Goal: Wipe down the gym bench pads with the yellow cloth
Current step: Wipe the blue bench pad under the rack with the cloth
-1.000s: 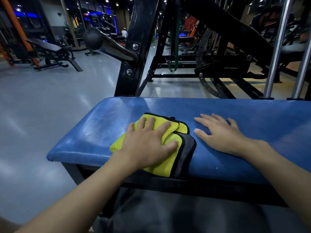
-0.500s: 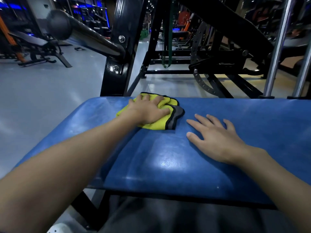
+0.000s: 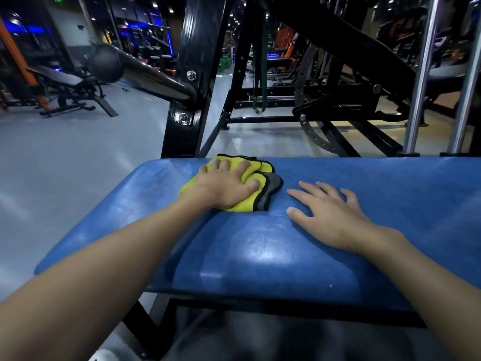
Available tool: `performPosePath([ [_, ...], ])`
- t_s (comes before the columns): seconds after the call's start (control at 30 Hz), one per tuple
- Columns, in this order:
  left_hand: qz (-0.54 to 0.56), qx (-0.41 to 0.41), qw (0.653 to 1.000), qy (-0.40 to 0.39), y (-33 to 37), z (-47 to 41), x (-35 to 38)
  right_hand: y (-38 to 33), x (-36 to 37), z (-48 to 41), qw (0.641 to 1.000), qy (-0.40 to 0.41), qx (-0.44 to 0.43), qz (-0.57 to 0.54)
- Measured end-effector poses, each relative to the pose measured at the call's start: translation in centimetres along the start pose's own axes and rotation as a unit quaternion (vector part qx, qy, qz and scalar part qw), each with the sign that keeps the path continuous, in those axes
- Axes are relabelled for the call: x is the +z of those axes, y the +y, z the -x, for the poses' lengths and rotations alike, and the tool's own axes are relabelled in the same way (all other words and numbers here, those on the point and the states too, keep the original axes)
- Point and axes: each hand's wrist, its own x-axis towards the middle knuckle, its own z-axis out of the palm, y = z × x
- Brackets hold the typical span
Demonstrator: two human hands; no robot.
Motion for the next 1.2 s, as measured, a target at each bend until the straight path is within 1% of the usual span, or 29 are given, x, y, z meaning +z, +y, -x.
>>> performPosePath([
  [0.13,-0.014,0.017,1.000,0.010,-0.5,5.2,0.3,-0.1,-0.3,0.2,1.000,0.001,0.003,-0.001],
  [0.27,-0.020,0.017,1.000,0.016,-0.9,10.6,0.0,-0.4,-0.5,0.5,1.000,-0.003,0.004,0.005],
  [0.37,-0.027,0.009,0.999,0.028,-0.9,14.2,0.2,-1.1,-0.9,0.8,0.999,-0.012,0.006,0.052],
  [0.43,-0.023,0.009,0.999,0.046,-1.1,16.4,0.4,-2.1,-1.4,0.9,0.997,0.007,-0.016,0.081],
  [0.5,-0.012,0.013,0.998,0.060,-1.4,18.1,0.2,-3.5,-1.4,0.9,0.997,0.029,-0.044,0.051],
  [0.57,-0.003,0.013,0.998,0.059,-1.6,18.7,0.0,-4.6,-0.9,0.8,0.998,0.032,-0.058,0.012],
  [0.67,-0.033,0.024,0.998,0.049,-1.6,18.0,0.2,-4.9,0.3,0.4,0.998,-0.005,-0.054,0.013],
  [0.73,-0.029,0.023,0.998,0.043,-1.9,16.6,0.2,-4.7,0.6,0.1,0.998,-0.023,-0.048,0.017],
  [0.87,-0.009,0.026,1.000,0.004,-3.1,12.0,-0.3,-4.7,0.8,0.0,0.998,-0.019,-0.049,0.018],
  [1.07,-0.003,0.012,1.000,0.000,-4.5,3.4,0.0,-4.6,0.9,0.3,0.999,-0.016,-0.040,0.018],
  [1.2,0.014,-0.004,1.000,-0.018,-4.6,-0.8,-0.5,-4.8,0.8,0.3,0.999,-0.019,-0.032,0.020],
])
